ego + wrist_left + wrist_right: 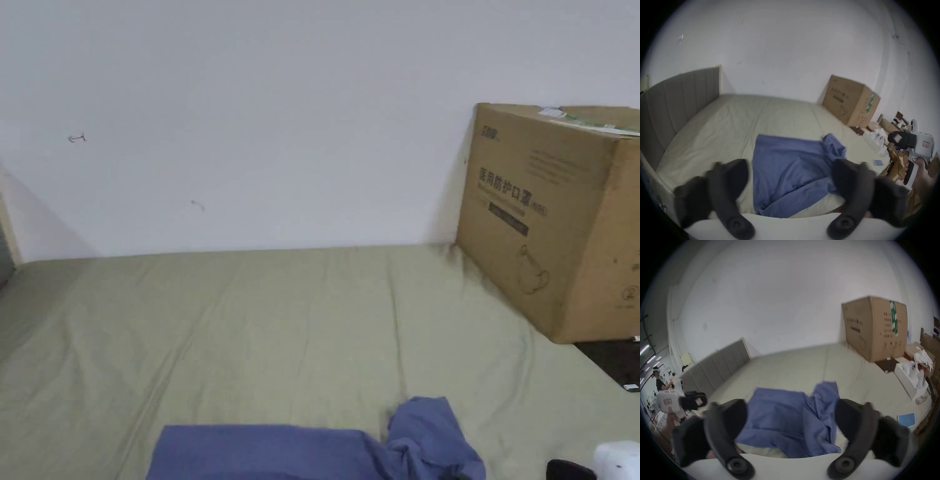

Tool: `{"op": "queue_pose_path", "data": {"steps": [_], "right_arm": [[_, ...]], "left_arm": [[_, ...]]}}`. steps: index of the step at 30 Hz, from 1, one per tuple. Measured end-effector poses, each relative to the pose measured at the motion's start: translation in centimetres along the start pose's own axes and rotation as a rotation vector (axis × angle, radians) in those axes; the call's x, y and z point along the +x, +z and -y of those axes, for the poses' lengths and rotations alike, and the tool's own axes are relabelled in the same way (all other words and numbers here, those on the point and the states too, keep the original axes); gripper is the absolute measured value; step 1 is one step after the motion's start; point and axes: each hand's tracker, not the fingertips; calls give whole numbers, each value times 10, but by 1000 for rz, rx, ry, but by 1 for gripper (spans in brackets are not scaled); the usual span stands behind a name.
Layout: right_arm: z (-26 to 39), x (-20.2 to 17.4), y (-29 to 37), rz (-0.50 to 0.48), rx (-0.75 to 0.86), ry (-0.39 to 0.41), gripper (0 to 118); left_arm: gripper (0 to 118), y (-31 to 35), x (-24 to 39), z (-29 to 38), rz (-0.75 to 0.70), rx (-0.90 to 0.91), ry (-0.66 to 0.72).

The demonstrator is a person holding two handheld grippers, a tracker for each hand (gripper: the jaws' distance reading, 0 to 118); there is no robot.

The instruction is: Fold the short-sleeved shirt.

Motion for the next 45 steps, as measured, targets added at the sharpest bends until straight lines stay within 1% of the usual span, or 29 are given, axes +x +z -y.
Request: {"op": "queue_pose_path", "data": {"steps": [1, 2, 4, 5, 6, 8, 11, 13, 15, 16, 17, 18, 19, 21, 23, 24, 27, 29, 31, 33, 35, 36, 37, 38, 39, 42, 43, 44, 45], "right_arm": [[-3, -8, 4, 5, 13, 7, 4], [-5, -14, 6, 12, 35, 10, 0], [-5, -19, 5, 54, 53, -31, 0], [-8, -17, -1, -22, 20, -50, 0], [-9, -16, -4, -53, -3, -60, 0], [-10, -20, -10, 6, -19, -24, 0], [-6, -11, -29, 29, -68, 25, 0], [-2, -4, -44, 48, -91, 6, 0], [-1, 4, -56, 40, -137, -56, 0], [0, 7, -61, 48, -148, -77, 0], [3, 9, -71, 59, -164, -100, 0], [5, 13, -78, 68, -179, -119, 0], [6, 16, -85, 75, -193, -133, 0], [18, 34, -100, 85, -219, -147, 0], [21, 39, -112, 90, -245, -145, 0], [21, 41, -119, 90, -256, -145, 0], [25, 47, -134, 76, -267, -146, 0], [28, 48, -141, 96, -279, -145, 0], [29, 51, -147, 87, -290, -169, 0], [33, 51, -148, 85, -289, -191, 0], [34, 51, -150, 86, -291, -202, 0], [35, 51, -149, 88, -293, -204, 0], [35, 51, -146, 91, -293, -208, 0], [34, 53, -146, 92, -292, -211, 0], [31, 55, -145, 92, -290, -217, 0], [22, 76, -151, 66, -252, -223, 0], [16, 87, -167, 63, -264, -225, 0], [8, 102, -189, 67, -335, -218, 0], [3, 119, -212, 126, -380, -207, 0]], "left_arm": [[0, 7, 3, -1, 30, 44, 2], [0, 10, 6, -3, 32, 67, 4], [0, 9, 10, -6, -24, 71, -25], [0, 6, 6, -11, -10, 58, -8], [0, -1, -1, -17, 17, 42, 12], [0, -31, -21, -35, 33, 7, 55], [0, -107, -67, -64, 12, -128, 87], [0, -168, -99, -72, -41, -233, 98], [1, -227, -124, -72, -104, -289, 79], [9, -245, -131, -69, -111, -292, 68], [33, -269, -139, -65, -98, -302, 33], [87, -293, -146, -59, -115, -311, 19], [116, -314, -151, -53, -129, -338, 9], [111, -345, -164, -37, -122, -381, 49], [111, -371, -166, -31, -87, -411, 62], [111, -378, -165, -24, -90, -468, 27], [113, -408, -156, -8, -127, -505, -90], [116, -420, -161, 6, -143, -583, -124], [114, -415, -157, 11, -146, -532, -96], [113, -411, -147, 13, -217, -514, -89], [105, -399, -137, 13, -229, -503, -99], [90, -392, -134, 7, -237, -485, -99], [71, -381, -128, 5, -229, -463, -107], [43, -373, -124, 4, -216, -450, -117], [7, -364, -120, 4, -172, -442, -123], [6, -357, -126, -1, -156, -487, -120], [6, -354, -130, -3, -139, -509, -85], [6, -356, -140, -10, -139, -510, -52], [6, -348, -142, -15, -157, -491, -44]]}}
